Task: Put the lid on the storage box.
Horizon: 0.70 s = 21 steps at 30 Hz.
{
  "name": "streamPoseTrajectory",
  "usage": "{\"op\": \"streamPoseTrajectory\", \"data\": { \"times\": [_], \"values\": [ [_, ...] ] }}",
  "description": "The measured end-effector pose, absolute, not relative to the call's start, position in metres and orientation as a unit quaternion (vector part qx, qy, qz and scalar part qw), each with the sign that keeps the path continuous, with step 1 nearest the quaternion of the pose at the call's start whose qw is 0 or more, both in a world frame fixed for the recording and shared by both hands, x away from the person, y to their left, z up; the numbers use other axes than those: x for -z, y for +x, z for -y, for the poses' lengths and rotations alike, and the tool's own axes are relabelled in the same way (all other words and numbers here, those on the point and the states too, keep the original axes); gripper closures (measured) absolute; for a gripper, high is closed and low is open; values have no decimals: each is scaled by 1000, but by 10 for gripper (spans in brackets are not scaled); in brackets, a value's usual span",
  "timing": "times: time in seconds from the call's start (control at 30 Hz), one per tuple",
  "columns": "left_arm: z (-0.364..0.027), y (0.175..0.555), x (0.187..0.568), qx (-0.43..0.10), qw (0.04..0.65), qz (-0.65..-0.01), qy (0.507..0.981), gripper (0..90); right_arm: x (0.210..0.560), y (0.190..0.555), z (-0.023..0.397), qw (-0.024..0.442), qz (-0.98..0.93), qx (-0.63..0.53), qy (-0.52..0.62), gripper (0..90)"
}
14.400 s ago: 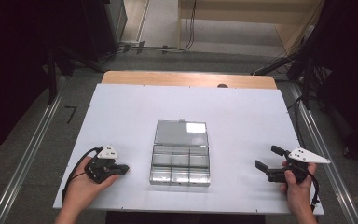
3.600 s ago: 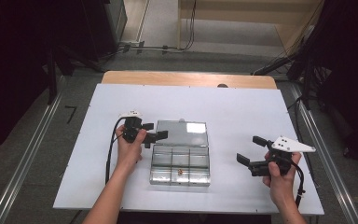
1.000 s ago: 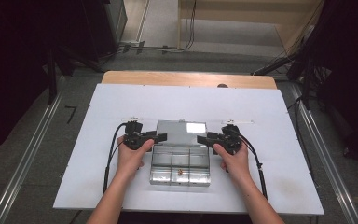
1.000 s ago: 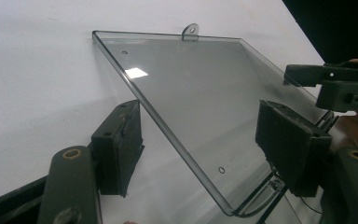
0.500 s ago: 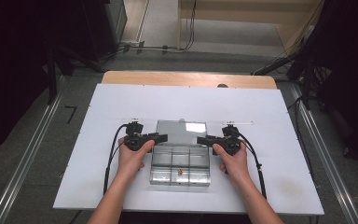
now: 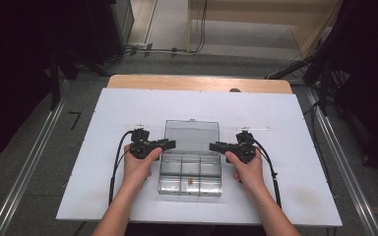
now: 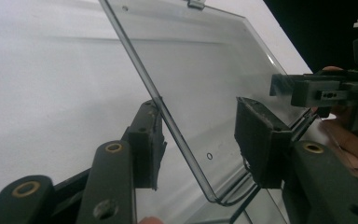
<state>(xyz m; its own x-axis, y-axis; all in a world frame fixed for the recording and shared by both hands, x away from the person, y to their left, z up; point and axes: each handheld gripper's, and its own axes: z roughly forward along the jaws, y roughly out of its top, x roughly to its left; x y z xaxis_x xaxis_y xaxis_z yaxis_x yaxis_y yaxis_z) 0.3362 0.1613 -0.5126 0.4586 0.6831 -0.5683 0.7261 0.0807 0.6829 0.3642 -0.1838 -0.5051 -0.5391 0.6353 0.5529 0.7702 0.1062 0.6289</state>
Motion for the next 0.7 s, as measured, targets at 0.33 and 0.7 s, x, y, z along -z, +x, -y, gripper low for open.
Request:
{"op": "streamPoseTrajectory", "data": {
  "times": [0.33,0.7],
  "values": [
    [-164,326,504,-13,530,-499,686,638,497,357,185,41,756,484,-439,616],
    [-170,319,497,-23,545,-467,696,749,490,350,188,14,771,494,-401,725]
  ]
}}
